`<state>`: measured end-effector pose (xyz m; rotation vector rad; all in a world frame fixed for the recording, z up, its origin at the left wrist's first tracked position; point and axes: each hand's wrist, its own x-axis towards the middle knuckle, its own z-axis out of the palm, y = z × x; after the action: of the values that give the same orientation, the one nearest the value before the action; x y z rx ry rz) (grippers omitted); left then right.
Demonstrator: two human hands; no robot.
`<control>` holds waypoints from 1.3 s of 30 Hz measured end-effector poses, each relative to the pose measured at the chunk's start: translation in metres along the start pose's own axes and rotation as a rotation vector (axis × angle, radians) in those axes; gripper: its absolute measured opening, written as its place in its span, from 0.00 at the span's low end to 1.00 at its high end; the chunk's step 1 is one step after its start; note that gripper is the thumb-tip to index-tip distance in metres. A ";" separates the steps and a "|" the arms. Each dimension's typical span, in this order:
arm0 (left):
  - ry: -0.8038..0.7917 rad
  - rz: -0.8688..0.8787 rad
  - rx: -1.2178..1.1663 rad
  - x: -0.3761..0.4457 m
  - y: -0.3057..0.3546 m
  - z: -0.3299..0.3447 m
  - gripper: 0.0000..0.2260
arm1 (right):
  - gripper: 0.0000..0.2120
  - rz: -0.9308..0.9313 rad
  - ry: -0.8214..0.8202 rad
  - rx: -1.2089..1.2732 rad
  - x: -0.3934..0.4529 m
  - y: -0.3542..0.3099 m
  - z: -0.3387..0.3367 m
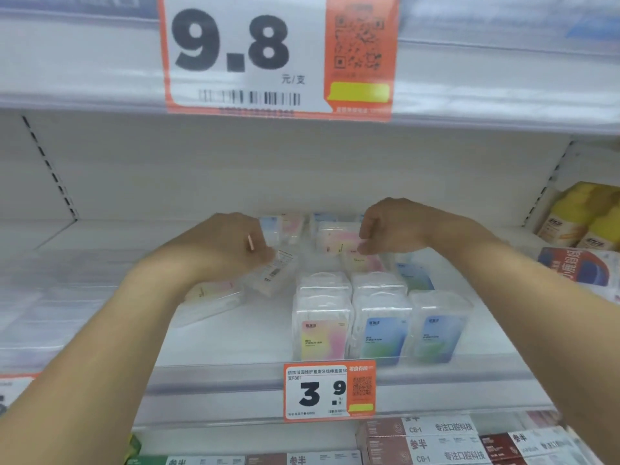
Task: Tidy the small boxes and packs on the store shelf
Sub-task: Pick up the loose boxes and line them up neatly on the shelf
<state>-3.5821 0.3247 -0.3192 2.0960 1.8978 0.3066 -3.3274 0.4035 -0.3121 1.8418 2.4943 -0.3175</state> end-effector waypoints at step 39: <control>0.018 0.207 -0.248 -0.056 -0.071 -0.039 0.30 | 0.20 -0.156 0.143 0.578 -0.030 -0.125 -0.004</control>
<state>-3.6679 0.2785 -0.3064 2.1252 1.5608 0.5764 -3.4363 0.3408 -0.2858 1.8831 2.8672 -1.0438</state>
